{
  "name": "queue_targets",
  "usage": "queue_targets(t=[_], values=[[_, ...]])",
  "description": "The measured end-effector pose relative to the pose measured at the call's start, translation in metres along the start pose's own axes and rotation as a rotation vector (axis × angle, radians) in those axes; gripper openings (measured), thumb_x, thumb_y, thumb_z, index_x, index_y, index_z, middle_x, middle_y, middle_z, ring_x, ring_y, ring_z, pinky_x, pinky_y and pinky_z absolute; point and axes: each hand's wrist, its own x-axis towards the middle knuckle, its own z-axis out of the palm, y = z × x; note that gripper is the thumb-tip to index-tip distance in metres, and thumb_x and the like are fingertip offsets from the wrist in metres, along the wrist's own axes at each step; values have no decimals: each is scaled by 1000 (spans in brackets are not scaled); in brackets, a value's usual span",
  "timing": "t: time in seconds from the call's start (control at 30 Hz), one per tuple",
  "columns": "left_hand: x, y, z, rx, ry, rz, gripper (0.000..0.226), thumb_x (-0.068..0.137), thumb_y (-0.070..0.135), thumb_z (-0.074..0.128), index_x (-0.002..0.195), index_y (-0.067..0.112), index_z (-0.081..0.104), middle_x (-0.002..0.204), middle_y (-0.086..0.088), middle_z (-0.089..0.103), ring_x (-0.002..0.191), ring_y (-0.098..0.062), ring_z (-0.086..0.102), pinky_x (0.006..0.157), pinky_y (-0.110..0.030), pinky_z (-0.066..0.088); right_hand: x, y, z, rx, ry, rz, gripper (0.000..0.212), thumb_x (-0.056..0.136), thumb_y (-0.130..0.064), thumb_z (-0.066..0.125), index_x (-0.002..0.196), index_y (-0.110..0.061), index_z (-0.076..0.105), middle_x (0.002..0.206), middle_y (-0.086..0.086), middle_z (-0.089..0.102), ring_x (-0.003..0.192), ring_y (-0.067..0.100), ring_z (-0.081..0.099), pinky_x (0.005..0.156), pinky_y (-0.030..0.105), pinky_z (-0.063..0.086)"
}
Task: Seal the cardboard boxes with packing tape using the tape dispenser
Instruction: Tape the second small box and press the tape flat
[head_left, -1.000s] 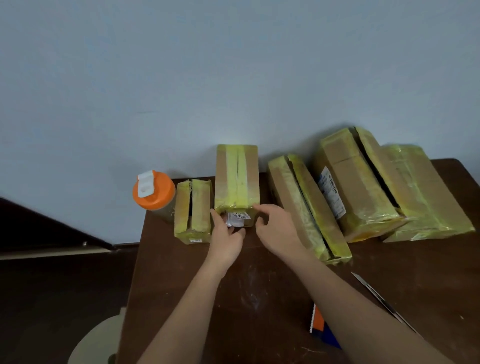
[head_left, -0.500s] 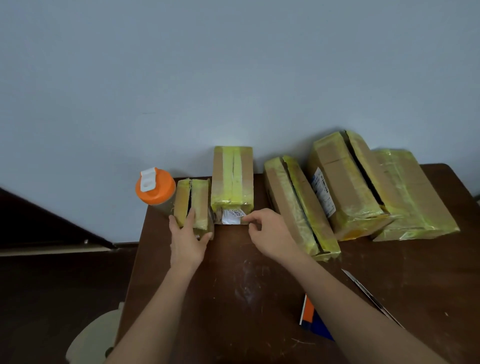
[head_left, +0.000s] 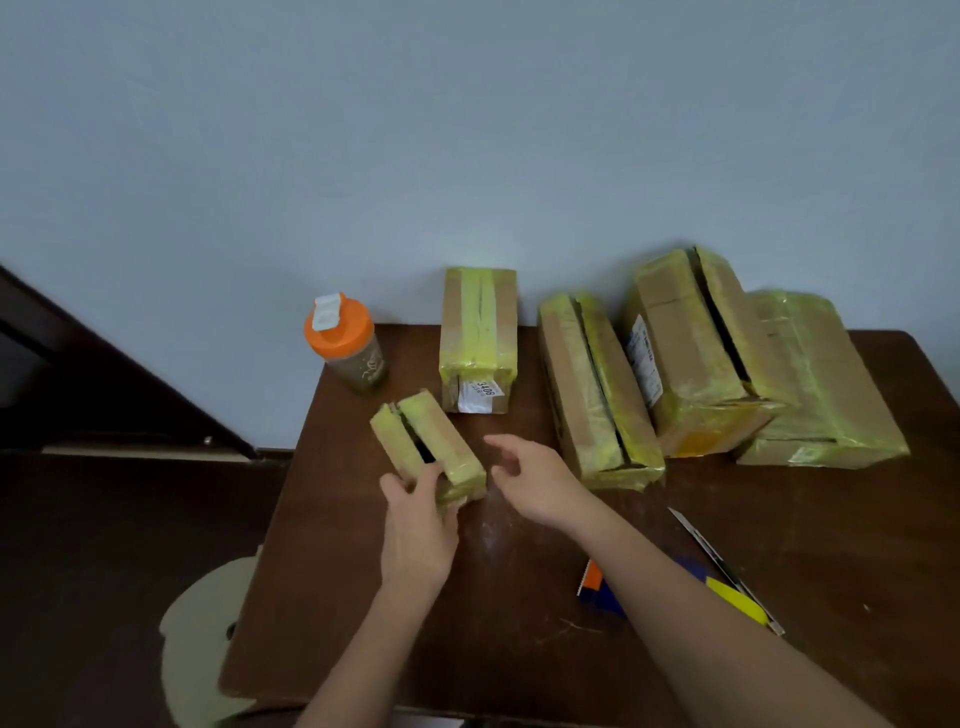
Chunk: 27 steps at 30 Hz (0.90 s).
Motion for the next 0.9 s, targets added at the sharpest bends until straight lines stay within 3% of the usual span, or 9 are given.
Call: queue_targets(t=[0.2, 0.27, 0.37, 0.5, 0.57, 0.63, 0.7, 0.8, 0.9], values=[[-55, 28, 14, 49, -203, 134, 18, 92, 25, 59, 109, 22, 54, 110, -2, 43, 94, -24, 57, 83, -35, 50, -34, 25, 3, -27, -87, -4, 49, 100, -9, 39, 146, -24, 44, 140, 4, 55, 95, 10, 59, 67, 4, 37], [-63, 33, 16, 39, -222, 154, 3, 94, 22, 56, 96, 20, 57, 104, -2, 48, 91, -21, 55, 79, -32, 47, -45, 32, -1, -24, -79, -12, 47, 99, -6, 39, 142, -20, 50, 137, 4, 57, 101, 15, 59, 68, 10, 40], [-73, 38, 22, -40, -236, 201, 8, 93, 16, 55, 89, 22, 58, 92, 1, 57, 82, -18, 55, 67, -27, 38, -57, 39, -9, -47, -93, -10, 41, 99, -6, 40, 136, -16, 57, 133, 4, 60, 111, 20, 58, 80, 21, 46], [-86, 37, 35, -358, -319, 121, 31, 92, 3, 55, 104, 32, 51, 85, -2, 57, 80, -25, 59, 69, -24, 45, -67, 50, -11, -121, -100, -43, 43, 101, -7, 38, 140, -15, 52, 146, 5, 47, 112, 17, 53, 71, 8, 38], [-94, 35, 37, -434, -222, 52, 36, 90, -2, 55, 102, 29, 44, 85, -5, 55, 81, -26, 59, 69, -24, 48, -72, 54, -8, -156, -105, -44, 39, 103, -14, 39, 140, -17, 53, 146, 5, 47, 117, 20, 51, 80, 13, 40], [-97, 31, 33, -370, -40, 25, 35, 86, 1, 63, 102, 24, 43, 95, -3, 53, 86, -20, 57, 70, -21, 48, -76, 59, -2, -207, -125, -39, 39, 103, -29, 44, 140, -21, 52, 146, 7, 45, 128, 23, 46, 101, 26, 38], [-94, 26, 26, -96, 72, 17, 47, 84, 17, 72, 121, 25, 44, 120, -3, 43, 105, -20, 51, 88, -27, 46, -80, 62, 4, -264, -122, -27, 46, 98, -43, 51, 141, -26, 50, 142, 6, 44, 127, 24, 48, 106, 36, 40], [-84, 13, 20, 244, -36, 16, 69, 89, 47, 60, 147, 37, 25, 156, -7, 10, 142, -33, 16, 114, -47, 20, -83, 57, 11, -366, -64, -2, 50, 92, -48, 59, 138, -29, 52, 141, 3, 41, 127, 29, 49, 101, 42, 45], [-77, 4, 20, 170, -188, 24, 66, 91, 51, 54, 149, 35, 26, 159, -11, 6, 145, -38, 6, 119, -51, 10, -82, 51, 17, -380, -16, -23, 47, 88, -37, 69, 130, -19, 57, 132, 7, 47, 119, 30, 54, 97, 41, 46]])
